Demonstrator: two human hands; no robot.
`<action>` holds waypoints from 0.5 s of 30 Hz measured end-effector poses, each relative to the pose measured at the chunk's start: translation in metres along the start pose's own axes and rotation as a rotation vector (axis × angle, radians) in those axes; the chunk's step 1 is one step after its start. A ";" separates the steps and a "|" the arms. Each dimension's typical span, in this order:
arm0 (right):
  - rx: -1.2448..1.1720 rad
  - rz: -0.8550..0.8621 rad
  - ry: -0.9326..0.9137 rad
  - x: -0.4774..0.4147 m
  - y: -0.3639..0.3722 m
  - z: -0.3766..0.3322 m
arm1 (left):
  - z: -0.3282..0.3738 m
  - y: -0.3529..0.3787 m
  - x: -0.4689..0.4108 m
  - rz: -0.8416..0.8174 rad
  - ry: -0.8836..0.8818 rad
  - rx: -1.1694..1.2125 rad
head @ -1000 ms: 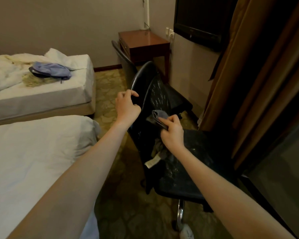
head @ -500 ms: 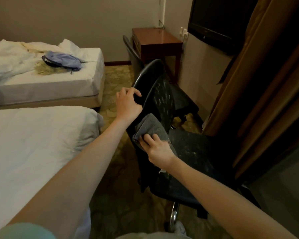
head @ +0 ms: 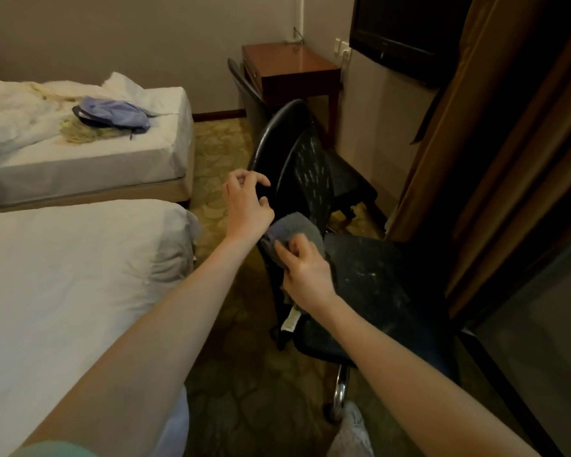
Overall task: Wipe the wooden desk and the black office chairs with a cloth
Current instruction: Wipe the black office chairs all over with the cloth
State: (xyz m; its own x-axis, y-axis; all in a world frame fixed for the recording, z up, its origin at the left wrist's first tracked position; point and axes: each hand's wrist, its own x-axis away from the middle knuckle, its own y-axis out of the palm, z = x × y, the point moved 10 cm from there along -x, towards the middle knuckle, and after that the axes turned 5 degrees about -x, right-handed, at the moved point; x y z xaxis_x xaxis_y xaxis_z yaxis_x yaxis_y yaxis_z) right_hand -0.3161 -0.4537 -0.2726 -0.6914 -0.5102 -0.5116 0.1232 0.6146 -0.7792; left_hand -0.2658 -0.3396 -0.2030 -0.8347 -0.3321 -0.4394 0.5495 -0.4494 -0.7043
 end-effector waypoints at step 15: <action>-0.233 0.116 0.370 -0.003 -0.015 0.073 | 0.022 -0.016 -0.010 0.035 0.027 0.004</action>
State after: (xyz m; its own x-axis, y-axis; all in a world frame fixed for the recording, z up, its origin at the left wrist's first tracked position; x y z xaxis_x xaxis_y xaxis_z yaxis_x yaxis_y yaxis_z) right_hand -0.2641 -0.5054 -0.2856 -0.8957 -0.2062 -0.3941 0.0807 0.7960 -0.5999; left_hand -0.2654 -0.3476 -0.1752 -0.8157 -0.3254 -0.4783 0.5783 -0.4414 -0.6861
